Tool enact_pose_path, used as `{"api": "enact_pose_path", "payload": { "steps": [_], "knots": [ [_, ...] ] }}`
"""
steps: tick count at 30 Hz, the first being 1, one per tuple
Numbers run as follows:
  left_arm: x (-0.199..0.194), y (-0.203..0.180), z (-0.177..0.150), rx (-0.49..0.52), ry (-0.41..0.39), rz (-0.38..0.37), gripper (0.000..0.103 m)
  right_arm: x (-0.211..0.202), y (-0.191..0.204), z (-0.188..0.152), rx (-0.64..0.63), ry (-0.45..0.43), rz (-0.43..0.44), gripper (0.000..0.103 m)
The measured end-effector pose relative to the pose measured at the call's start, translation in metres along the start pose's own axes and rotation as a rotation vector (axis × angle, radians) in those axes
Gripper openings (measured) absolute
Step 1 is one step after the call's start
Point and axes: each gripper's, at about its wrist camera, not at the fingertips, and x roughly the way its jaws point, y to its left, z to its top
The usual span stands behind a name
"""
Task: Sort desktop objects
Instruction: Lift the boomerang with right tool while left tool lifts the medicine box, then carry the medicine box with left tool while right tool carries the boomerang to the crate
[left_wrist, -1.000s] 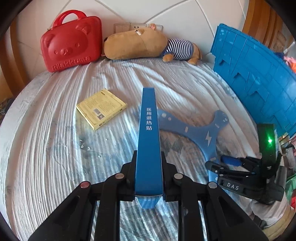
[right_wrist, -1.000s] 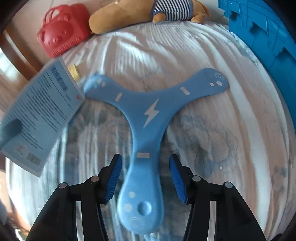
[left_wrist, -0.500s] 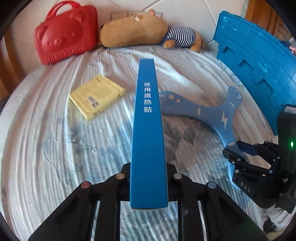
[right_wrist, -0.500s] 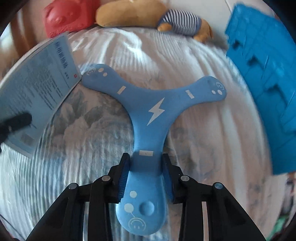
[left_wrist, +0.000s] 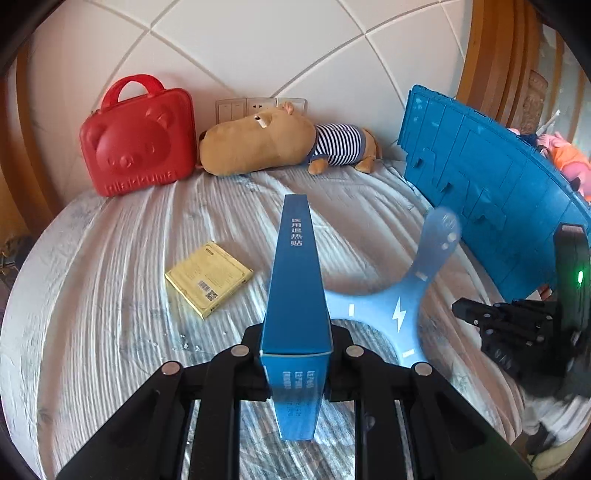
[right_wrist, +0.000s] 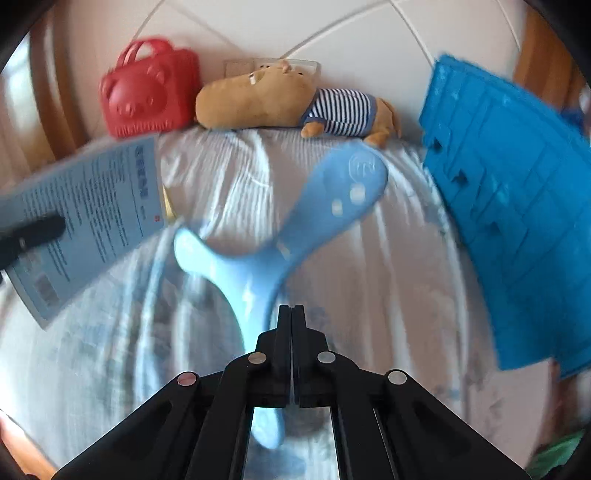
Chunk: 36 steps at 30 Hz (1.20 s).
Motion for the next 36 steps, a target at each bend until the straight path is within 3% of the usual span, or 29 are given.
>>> {"api": "enact_pose_path", "payload": {
  "steps": [9, 11, 13, 18, 24, 26, 27, 28, 30, 33, 36],
  "knots": [
    [0.051, -0.008, -0.044, -0.016, 0.124, 0.001, 0.018, 0.057, -0.043, -0.035, 0.233, 0.071, 0.306, 0.002],
    [0.057, -0.012, -0.053, -0.035, 0.129, 0.009, 0.018, 0.071, -0.045, -0.041, 0.251, 0.087, 0.349, 0.009],
    [0.064, -0.015, -0.062, -0.06, 0.142, 0.019, 0.018, 0.082, -0.048, -0.048, 0.26, 0.106, 0.354, 0.027],
    [0.08, -0.021, -0.076, -0.111, 0.173, 0.06, 0.018, 0.109, -0.061, -0.046, 0.247, 0.112, 0.41, 0.029],
    [0.091, -0.027, -0.084, -0.132, 0.18, 0.111, 0.018, 0.125, -0.079, -0.043, 0.332, 0.048, 0.589, 0.048],
    [0.092, -0.029, -0.083, -0.125, 0.173, 0.124, 0.018, 0.13, -0.076, -0.039, 0.336, 0.077, 0.652, 0.046],
    [0.093, -0.03, -0.083, -0.126, 0.172, 0.126, 0.018, 0.128, -0.069, -0.038, 0.322, 0.081, 0.71, 0.034],
    [0.093, -0.03, -0.082, -0.128, 0.172, 0.127, 0.018, 0.125, -0.061, -0.037, 0.307, 0.084, 0.77, 0.029],
    [0.094, -0.031, -0.081, -0.13, 0.17, 0.129, 0.018, 0.113, -0.048, -0.035, 0.268, 0.068, 0.826, 0.029],
    [0.094, -0.029, -0.081, -0.136, 0.174, 0.125, 0.018, 0.117, -0.034, -0.029, 0.245, 0.096, 0.783, 0.029],
    [0.096, -0.027, -0.081, -0.132, 0.183, 0.119, 0.018, 0.121, -0.046, -0.032, 0.307, 0.08, 0.687, 0.029]
  ]
}}
